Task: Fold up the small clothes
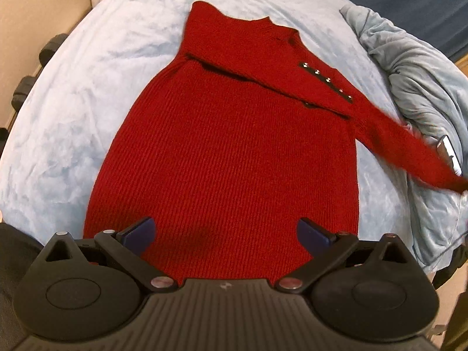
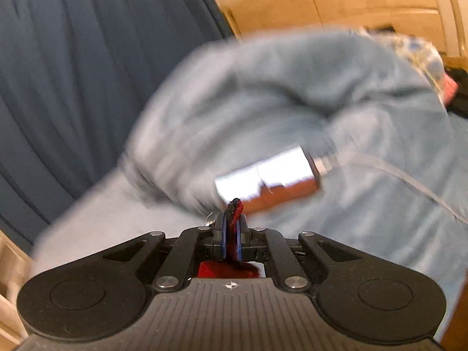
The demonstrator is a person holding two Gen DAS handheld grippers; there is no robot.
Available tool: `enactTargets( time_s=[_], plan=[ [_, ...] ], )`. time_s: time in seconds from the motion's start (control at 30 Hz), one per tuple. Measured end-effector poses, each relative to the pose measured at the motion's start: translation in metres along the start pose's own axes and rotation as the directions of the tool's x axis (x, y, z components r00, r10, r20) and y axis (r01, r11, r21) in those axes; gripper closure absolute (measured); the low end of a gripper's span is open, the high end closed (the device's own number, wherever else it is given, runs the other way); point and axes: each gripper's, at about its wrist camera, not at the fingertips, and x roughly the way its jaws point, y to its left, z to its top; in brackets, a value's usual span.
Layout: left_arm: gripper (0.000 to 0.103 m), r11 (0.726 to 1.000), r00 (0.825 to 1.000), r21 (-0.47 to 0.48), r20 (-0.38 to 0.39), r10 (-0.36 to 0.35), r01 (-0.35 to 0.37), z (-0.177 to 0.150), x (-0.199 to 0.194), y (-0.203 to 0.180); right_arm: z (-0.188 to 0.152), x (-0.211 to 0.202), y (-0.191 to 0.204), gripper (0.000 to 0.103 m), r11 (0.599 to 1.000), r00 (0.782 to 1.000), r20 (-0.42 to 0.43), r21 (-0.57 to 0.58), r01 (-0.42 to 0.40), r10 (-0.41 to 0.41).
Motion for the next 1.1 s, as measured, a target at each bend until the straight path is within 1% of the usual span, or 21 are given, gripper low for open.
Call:
enactTargets(
  time_s=[0.03,0.1,0.13,0.17,0.23,0.33,0.4,0.5,0.57,0.6,0.63,0.7,0.8,0.87,0.9,0.93,0.97,1.0,1.03,1.07,1.1],
  plan=[
    [0.000,1.000,1.000,-0.005,-0.002,0.001,-0.001,0.001,0.001,0.001,-0.010,0.015,-0.005,0.097,1.000,0.999,-0.039,-0.004,0.031,-0.031],
    [0.000,1.000,1.000,-0.006,0.000,0.011,-0.011,0.004,0.002,0.003,-0.032,0.044,-0.014,0.097,0.997,0.988,-0.134,0.001,0.075,-0.075],
    [0.000,1.000,1.000,-0.006,0.002,0.021,-0.021,0.006,0.003,0.004,-0.042,0.055,-0.018,0.097,0.995,0.982,-0.158,0.000,0.103,-0.102],
    [0.000,1.000,1.000,-0.008,0.001,0.025,-0.025,0.007,0.004,0.006,-0.049,0.059,-0.017,0.097,0.993,0.979,-0.162,-0.018,0.121,-0.122],
    [0.000,1.000,1.000,-0.017,-0.005,0.024,-0.024,0.013,0.009,0.010,-0.055,0.063,-0.012,0.097,0.991,0.978,-0.158,-0.037,0.130,-0.135],
    [0.000,0.999,1.000,-0.031,-0.001,0.022,-0.022,0.020,0.015,0.018,-0.052,0.058,0.011,0.097,0.990,0.985,-0.130,-0.095,0.102,-0.114],
    [0.000,0.999,1.000,-0.044,0.007,0.024,-0.024,0.025,0.019,0.027,-0.044,0.052,0.039,0.097,0.985,0.991,-0.099,-0.156,0.073,-0.090],
    [0.000,0.997,1.000,-0.070,0.018,0.012,-0.011,0.030,0.023,0.043,-0.040,0.044,0.106,0.097,0.964,0.997,-0.078,-0.265,0.001,-0.023],
    [0.000,0.997,1.000,-0.082,0.023,0.008,-0.006,0.031,0.024,0.055,-0.051,0.038,0.169,0.097,0.932,0.995,-0.083,-0.354,-0.081,0.055],
    [0.000,0.996,1.000,-0.087,0.024,0.011,-0.009,0.031,0.024,0.061,-0.061,0.034,0.204,0.097,0.909,0.991,-0.095,-0.396,-0.128,0.098],
    [0.000,0.996,0.999,-0.093,0.027,0.017,-0.014,0.031,0.024,0.069,-0.075,0.030,0.238,0.097,0.884,0.983,-0.112,-0.432,-0.178,0.143],
    [0.000,0.994,0.999,-0.101,0.038,0.034,-0.030,0.030,0.021,0.082,-0.110,0.024,0.311,0.097,0.826,0.957,-0.173,-0.483,-0.290,0.235],
    [0.000,0.991,0.997,-0.121,0.052,0.062,-0.055,0.030,0.016,0.103,-0.186,0.014,0.408,0.097,0.731,0.900,-0.278,-0.525,-0.436,0.337],
    [0.000,0.988,0.996,-0.142,0.057,0.075,-0.066,0.031,0.014,0.117,-0.240,0.011,0.454,0.096,0.688,0.856,-0.362,-0.512,-0.514,0.370],
    [0.000,0.986,0.995,-0.152,0.058,0.079,-0.069,0.031,0.013,0.123,-0.267,0.010,0.470,0.089,0.667,0.829,-0.407,-0.498,-0.554,0.385],
    [0.000,0.984,0.995,-0.165,0.058,0.082,-0.072,0.031,0.013,0.129,-0.295,0.011,0.480,0.082,0.637,0.792,-0.459,-0.481,-0.602,0.402],
    [0.000,0.982,0.995,-0.175,0.056,0.082,-0.071,0.030,0.013,0.133,-0.315,0.009,0.485,0.053,0.607,0.760,-0.507,-0.472,-0.639,0.406],
    [0.000,0.981,0.996,-0.183,0.055,0.077,-0.066,0.030,0.014,0.137,-0.335,0.008,0.485,0.040,0.583,0.748,-0.545,-0.487,-0.650,0.378],
    [0.000,0.981,0.996,-0.185,0.053,0.072,-0.061,0.028,0.015,0.140,-0.349,0.006,0.480,0.041,0.577,0.763,-0.546,-0.518,-0.632,0.345],
    [0.000,0.981,0.996,-0.183,0.050,0.069,-0.059,0.027,0.017,0.142,-0.357,0.003,0.466,0.041,0.568,0.775,-0.543,-0.543,-0.619,0.325],
    [0.000,0.983,0.997,-0.177,0.043,0.066,-0.058,0.026,0.020,0.143,-0.358,-0.002,0.451,0.041,0.561,0.771,-0.552,-0.546,-0.623,0.319]
  ],
)
